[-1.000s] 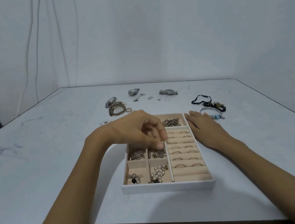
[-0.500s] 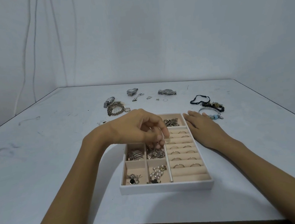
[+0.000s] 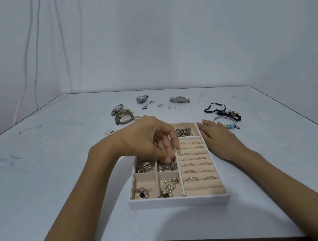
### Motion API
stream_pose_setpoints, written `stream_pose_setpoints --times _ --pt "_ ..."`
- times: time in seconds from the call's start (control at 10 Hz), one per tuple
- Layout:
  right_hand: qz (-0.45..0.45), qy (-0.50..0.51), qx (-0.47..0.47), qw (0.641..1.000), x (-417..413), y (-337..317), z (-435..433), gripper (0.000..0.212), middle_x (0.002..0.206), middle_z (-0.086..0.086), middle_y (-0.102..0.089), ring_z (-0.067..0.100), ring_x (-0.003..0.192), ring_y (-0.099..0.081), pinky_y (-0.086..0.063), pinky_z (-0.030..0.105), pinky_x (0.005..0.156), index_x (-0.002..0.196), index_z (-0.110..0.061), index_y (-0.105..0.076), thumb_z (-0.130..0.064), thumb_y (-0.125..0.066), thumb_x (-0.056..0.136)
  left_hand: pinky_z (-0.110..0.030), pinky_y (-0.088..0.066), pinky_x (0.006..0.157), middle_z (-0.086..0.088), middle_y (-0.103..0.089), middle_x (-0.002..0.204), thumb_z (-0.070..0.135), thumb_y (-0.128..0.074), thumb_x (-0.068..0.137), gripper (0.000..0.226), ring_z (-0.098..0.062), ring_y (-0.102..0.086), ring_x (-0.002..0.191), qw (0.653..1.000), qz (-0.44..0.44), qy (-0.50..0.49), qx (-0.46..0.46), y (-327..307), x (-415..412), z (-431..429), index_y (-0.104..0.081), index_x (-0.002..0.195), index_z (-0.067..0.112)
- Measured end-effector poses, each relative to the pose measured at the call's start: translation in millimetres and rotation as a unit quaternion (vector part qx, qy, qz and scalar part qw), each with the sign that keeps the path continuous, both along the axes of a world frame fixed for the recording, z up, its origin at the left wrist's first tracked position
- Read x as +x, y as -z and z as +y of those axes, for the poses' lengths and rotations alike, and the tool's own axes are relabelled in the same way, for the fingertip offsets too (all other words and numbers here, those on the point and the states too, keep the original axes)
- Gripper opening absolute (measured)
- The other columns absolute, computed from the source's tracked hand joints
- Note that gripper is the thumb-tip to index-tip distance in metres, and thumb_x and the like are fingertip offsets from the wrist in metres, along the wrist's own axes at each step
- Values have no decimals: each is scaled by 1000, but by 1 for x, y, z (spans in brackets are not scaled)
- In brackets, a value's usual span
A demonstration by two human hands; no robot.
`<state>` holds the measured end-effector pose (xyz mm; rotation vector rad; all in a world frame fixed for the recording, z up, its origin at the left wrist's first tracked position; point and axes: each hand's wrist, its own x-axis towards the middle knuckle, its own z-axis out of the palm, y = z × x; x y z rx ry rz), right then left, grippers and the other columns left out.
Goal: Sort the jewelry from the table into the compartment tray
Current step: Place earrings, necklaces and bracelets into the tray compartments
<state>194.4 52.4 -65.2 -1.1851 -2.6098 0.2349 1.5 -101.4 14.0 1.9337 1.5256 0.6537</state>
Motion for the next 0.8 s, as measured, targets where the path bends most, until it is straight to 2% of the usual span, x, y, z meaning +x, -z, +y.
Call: stream_pose_setpoints --times 0.1,0.4,0.6,0.8 --pt "1 0 2 1000 0 0 0 47 156 10 -29 17 147 -18 -6 34 119 149 -16 -32 -29 -24 104 -43 -58 78 -5 -74 78 -1 -83 66 32 -20 -70 73 1000 9 0 15 -1 1 0 -70 93 9" --pt "0 1 0 1000 0 -1 -1 47 156 10 -28 17 147 -17 -5 34 119 149 -15 -32 -29 -24 104 -42 -57 79 -4 -73 79 3 -83 68 29 -16 -68 73 1000 7 2 19 0 2 0 -71 94 10" --pt "-2 2 2 1000 0 -1 -1 47 156 9 -28 17 146 -17 -5 33 118 149 -15 -31 -28 -24 105 -39 -59 79 -4 -74 82 -2 -78 72 27 -23 -71 77 1000 -4 3 13 0 0 1 -71 94 9" --pt "1 -1 0 1000 0 -2 -2 47 156 9 -29 16 147 -17 -5 33 118 149 -15 -32 -28 -24 104 -31 -56 78 0 -75 81 4 -79 73 25 -17 -70 79 1000 6 10 2 2 -1 2 -71 95 11"
